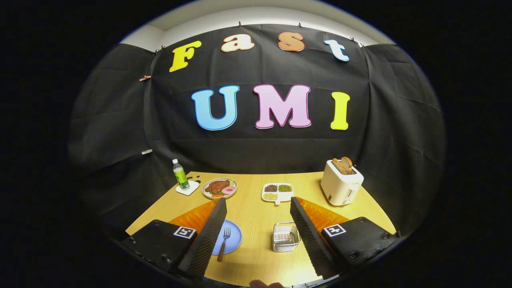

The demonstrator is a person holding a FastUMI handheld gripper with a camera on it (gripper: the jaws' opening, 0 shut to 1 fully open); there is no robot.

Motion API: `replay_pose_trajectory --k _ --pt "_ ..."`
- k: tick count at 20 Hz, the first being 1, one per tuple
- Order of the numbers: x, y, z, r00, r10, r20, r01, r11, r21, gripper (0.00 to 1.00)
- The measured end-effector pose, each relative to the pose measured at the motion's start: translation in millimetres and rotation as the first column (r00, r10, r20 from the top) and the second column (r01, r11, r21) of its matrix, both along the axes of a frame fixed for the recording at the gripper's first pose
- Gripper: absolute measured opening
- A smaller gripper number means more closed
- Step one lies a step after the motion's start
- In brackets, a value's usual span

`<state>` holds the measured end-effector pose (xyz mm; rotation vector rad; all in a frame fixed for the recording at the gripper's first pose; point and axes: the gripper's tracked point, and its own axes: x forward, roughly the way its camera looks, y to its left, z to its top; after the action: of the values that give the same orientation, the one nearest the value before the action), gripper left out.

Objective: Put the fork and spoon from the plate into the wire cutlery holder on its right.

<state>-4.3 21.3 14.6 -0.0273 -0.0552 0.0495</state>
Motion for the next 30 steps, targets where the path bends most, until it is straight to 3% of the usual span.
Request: replay_pose_trajectory --k 8,15,18,21,30 --pt "14.0 2.4 -18.6 0.998 0.013 -0.066 -0.014 1.000 -0.011 0.99" --pt "47.7 51.1 -74.0 0.964 0.101 -0.245 -0.123 0.989 -0.079 0.99" --pt "60.6 81.1 -106.4 0.922 0.164 -0.350 -0.205 0.975 -0.083 1.00" --pt "77.8 97.7 -143.6 0.881 0.174 -0.439 -0.245 0.963 -0.111 1.00" --pt "118.8 121.5 -252.9 0.715 0.160 -0.681 -0.341 0.929 -0.141 1.00"
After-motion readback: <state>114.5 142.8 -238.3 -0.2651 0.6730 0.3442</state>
